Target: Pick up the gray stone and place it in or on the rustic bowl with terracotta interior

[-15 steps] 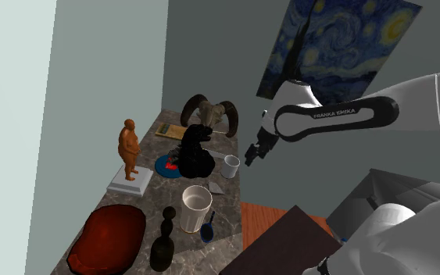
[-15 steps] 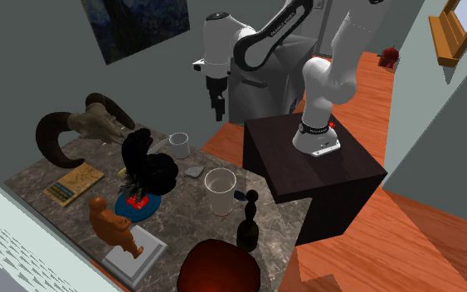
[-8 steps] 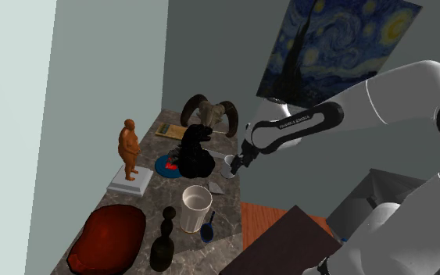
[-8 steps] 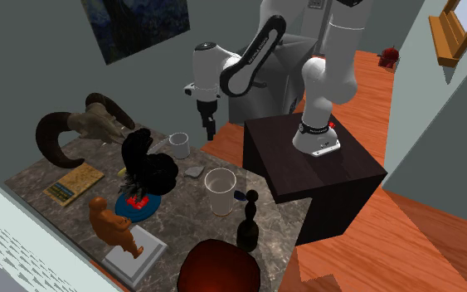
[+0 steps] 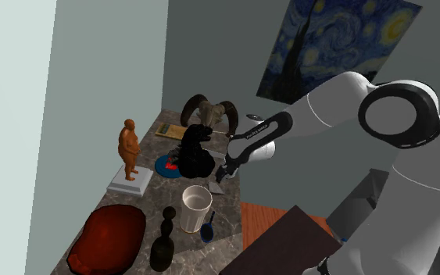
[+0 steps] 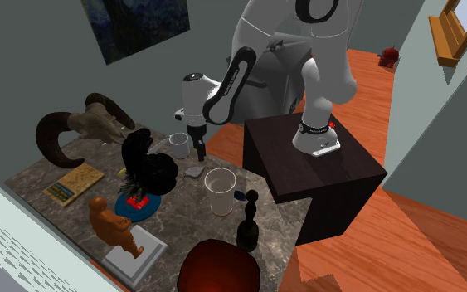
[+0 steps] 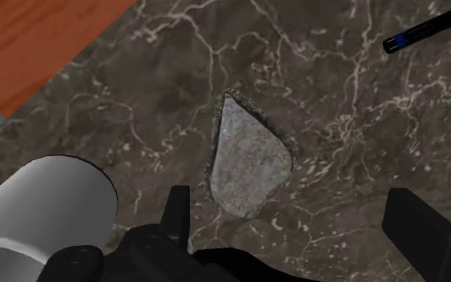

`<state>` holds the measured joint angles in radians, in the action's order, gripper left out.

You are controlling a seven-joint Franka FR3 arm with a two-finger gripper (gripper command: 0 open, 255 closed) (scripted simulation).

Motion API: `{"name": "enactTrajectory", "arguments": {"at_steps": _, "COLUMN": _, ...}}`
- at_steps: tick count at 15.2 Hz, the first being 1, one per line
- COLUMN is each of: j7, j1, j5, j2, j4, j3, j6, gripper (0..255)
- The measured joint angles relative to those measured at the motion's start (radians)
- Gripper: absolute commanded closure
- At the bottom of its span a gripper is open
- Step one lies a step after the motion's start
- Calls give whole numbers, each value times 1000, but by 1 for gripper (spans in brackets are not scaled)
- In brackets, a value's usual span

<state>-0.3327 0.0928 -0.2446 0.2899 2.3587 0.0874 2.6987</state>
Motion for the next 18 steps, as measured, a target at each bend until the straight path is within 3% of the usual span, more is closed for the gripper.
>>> {"name": "enactTrajectory", "arguments": {"at_steps": 4, "j7": -54, "j1": -25, "j5": -51, "j2": 156, "j4": -98, "j3": -46, "j6": 54, "gripper": 0}}
{"name": "enactTrajectory", "arguments": {"at_steps": 8, "j7": -74, "j1": -38, "j5": -69, "j2": 235, "j4": -141, "j3": -67, "j6": 90, "gripper": 0}}
{"name": "enactTrajectory", "arguments": {"at_steps": 18, "j7": -88, "j1": -49, "j5": -84, "j2": 302, "j4": -165, "j3": -85, "j6": 134, "gripper": 0}}
